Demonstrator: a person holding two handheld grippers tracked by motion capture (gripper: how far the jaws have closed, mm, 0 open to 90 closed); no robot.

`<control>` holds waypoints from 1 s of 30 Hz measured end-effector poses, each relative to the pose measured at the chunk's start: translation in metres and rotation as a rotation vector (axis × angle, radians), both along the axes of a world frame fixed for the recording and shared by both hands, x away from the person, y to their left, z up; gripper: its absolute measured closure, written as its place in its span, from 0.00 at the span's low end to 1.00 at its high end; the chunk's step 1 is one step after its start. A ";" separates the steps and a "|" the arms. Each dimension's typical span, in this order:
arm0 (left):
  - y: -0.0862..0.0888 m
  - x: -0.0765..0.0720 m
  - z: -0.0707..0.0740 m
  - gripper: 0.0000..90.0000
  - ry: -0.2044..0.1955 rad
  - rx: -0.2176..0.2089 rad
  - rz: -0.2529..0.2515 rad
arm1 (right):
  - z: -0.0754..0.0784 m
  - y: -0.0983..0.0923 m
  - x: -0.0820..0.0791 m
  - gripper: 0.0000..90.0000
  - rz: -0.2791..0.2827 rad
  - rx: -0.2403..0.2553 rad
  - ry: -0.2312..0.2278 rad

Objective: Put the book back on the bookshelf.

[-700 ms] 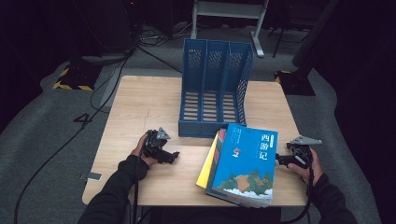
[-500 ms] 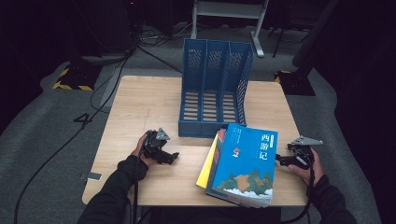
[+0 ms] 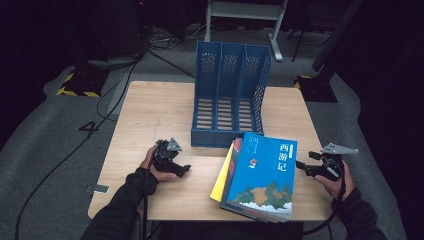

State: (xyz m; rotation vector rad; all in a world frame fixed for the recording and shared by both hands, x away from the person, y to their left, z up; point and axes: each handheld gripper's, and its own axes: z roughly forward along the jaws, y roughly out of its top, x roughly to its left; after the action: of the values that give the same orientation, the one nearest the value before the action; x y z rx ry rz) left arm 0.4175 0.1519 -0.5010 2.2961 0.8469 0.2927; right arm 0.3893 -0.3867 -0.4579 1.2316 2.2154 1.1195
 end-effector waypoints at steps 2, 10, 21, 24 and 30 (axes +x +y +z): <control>-0.001 0.000 0.002 0.15 0.008 0.003 -0.007 | 0.009 0.001 -0.005 0.27 0.011 0.008 -0.015; -0.017 -0.005 0.011 0.24 -0.025 0.011 -0.060 | 0.043 0.014 -0.023 0.27 0.059 0.016 -0.096; -0.035 -0.012 0.026 0.24 -0.079 -0.024 -0.101 | 0.060 0.031 -0.038 0.27 0.127 0.036 -0.120; -0.042 -0.012 0.029 0.23 -0.087 -0.029 -0.116 | 0.062 0.037 -0.042 0.26 0.152 0.045 -0.104; -0.056 -0.013 0.033 0.23 -0.100 -0.028 -0.155 | 0.059 0.045 -0.045 0.26 0.190 0.035 -0.076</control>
State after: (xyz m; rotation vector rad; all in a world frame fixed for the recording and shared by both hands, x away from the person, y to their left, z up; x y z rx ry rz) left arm 0.4047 0.0961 -0.4685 2.2854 0.6157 0.3221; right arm 0.3444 -0.3415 -0.3986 0.9896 2.3016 1.2597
